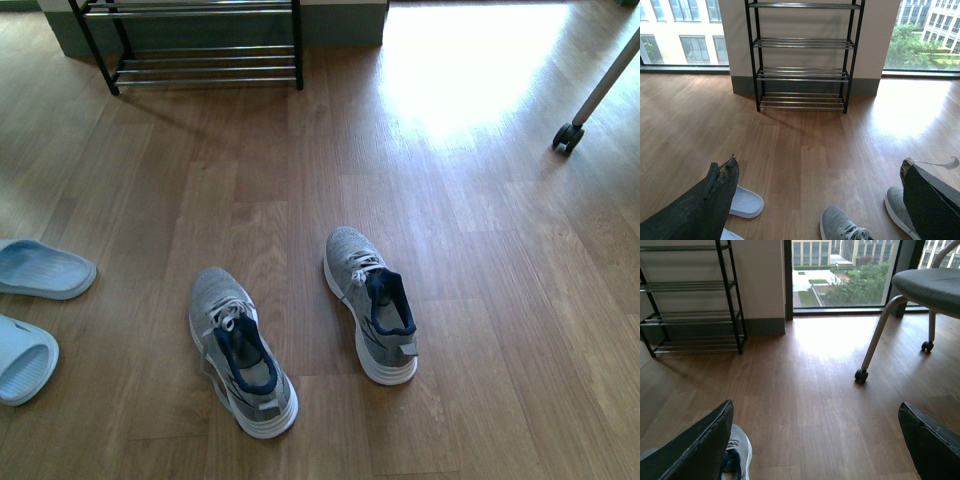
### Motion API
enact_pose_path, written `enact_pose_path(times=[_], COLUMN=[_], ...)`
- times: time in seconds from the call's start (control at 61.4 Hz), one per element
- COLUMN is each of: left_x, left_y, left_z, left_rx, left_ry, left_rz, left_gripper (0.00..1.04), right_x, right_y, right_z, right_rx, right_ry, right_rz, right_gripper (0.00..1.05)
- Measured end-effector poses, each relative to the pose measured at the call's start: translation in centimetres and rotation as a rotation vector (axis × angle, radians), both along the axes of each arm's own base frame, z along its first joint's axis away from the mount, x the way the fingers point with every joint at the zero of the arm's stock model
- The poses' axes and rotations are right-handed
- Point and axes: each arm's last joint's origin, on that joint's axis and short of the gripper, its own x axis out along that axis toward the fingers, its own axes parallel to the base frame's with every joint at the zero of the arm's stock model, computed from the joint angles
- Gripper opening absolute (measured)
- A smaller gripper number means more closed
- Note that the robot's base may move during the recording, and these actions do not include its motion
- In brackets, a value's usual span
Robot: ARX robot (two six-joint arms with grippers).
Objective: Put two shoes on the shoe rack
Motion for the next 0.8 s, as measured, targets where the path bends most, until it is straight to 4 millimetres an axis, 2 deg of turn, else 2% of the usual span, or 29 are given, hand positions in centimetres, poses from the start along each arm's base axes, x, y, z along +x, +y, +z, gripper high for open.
enact_pose_path(times=[0.277, 0.326, 0.375, 0.44, 0.456, 0.57, 0.684, 0.766, 0.798], left_x=[0.0, 0.1, 1.4, 4.5, 5.7, 9.7, 12.1, 13.6, 14.5], left_y=[0.0, 0.0, -0.3, -1.0, -1.2, -1.9, -2.4, -2.7, -2.9], left_z=[0.0, -0.1, 0.1, -0.5, -1.0, -4.2, -8.9, -11.4, -13.1], left_rx=[-0.005, -0.096, -0.242, -0.431, -0.487, -0.578, -0.573, -0.567, -0.556], left_ry=[0.003, 0.128, 0.251, 0.339, 0.376, 0.555, 0.759, 0.856, 0.918], left_rz=[0.006, 0.121, 0.287, 0.322, 0.319, 0.325, 0.358, 0.342, 0.351], left_gripper=[0.95, 0.95, 0.95, 0.95, 0.95, 0.95, 0.95, 0.95, 0.95], right_x=[0.0, 0.0, 0.0, 0.0, 0.0, 0.0, 0.0, 0.0, 0.0], right_y=[0.0, 0.0, 0.0, 0.0, 0.0, 0.0, 0.0, 0.0, 0.0], right_z=[0.0, 0.0, 0.0, 0.0, 0.0, 0.0, 0.0, 0.0, 0.0], right_rx=[0.0, 0.0, 0.0, 0.0, 0.0, 0.0, 0.0, 0.0, 0.0], right_ry=[0.001, 0.001, 0.0, 0.001, 0.0, 0.001, 0.001, 0.001, 0.001], right_rz=[0.0, 0.0, 0.0, 0.002, 0.002, 0.002, 0.002, 0.002, 0.003], right_gripper=[0.96, 0.96, 0.96, 0.96, 0.96, 0.96, 0.96, 0.96, 0.96])
